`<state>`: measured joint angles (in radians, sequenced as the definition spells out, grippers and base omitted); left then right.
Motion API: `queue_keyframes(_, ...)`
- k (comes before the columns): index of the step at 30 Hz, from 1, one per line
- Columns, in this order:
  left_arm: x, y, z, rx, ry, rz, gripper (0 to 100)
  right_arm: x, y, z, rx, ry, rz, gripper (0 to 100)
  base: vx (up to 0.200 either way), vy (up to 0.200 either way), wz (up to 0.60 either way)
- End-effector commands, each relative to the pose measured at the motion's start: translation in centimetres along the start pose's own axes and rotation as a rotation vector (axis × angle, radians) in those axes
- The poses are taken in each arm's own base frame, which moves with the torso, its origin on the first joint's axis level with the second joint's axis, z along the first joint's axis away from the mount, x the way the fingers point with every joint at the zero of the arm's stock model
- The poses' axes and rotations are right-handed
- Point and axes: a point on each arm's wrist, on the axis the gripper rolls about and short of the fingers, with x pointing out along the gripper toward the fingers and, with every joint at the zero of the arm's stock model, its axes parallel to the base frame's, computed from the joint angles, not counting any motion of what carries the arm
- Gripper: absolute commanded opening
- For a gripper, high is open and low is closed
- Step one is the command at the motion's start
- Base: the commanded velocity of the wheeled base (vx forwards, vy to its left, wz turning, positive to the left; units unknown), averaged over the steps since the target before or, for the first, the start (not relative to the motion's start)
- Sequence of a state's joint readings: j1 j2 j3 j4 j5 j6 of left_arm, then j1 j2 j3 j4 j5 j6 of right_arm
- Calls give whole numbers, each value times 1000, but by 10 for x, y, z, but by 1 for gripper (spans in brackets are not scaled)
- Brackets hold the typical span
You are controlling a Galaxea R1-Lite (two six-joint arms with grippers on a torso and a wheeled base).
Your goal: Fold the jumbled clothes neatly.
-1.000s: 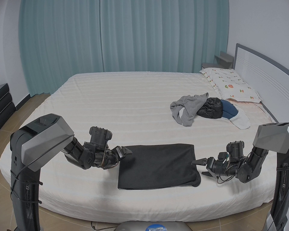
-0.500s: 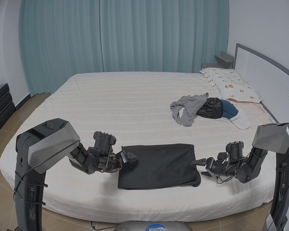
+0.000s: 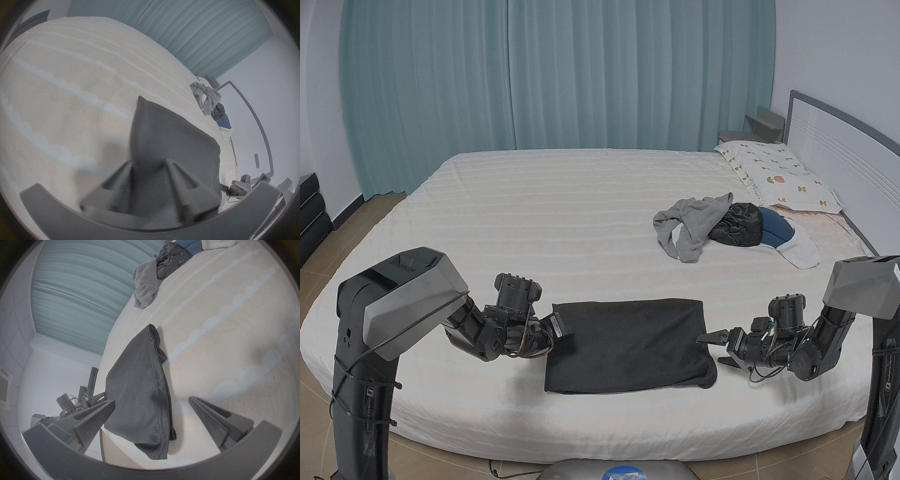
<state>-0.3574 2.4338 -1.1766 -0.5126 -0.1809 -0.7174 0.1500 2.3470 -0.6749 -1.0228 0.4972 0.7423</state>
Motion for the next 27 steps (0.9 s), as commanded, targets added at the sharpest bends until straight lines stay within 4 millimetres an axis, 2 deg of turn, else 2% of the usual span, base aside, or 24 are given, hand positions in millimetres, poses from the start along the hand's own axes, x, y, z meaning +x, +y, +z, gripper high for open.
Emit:
queue_keyframes(1, 1, 2, -1, -1, 2, 5, 0, 0, 0, 0, 0, 0, 0, 100, 0, 0, 0)
queue_keyframes(27, -6, 3, -4, -10, 10, 17, 0, 0, 0, 0, 0, 2, 0, 100, 0, 0, 0)
